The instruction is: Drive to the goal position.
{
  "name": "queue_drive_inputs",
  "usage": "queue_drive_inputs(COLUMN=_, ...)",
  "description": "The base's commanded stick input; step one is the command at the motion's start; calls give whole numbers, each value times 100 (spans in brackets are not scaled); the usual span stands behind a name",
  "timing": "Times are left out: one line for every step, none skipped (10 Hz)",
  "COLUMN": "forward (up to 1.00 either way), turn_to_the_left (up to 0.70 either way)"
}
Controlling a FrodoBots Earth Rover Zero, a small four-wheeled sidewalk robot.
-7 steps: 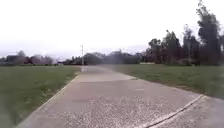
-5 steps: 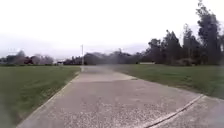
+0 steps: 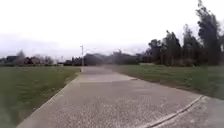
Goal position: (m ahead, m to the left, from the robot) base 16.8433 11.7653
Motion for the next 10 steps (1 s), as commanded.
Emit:
queue_drive_inputs(forward=1, turn_to_the_left=0)
queue_drive_inputs(forward=2, turn_to_the_left=0)
queue_drive_inputs(forward=4, turn_to_the_left=0)
queue_drive_inputs(forward=85, turn_to_the_left=0)
queue_drive_inputs(forward=85, turn_to_the_left=0)
queue_drive_inputs(forward=85, turn_to_the_left=0)
queue_drive_inputs(forward=85, turn_to_the_left=0)
queue_drive_inputs(forward=85, turn_to_the_left=0)
queue_drive_inputs(forward=85, turn_to_the_left=0)
queue_drive_inputs(forward=85, turn_to_the_left=0)
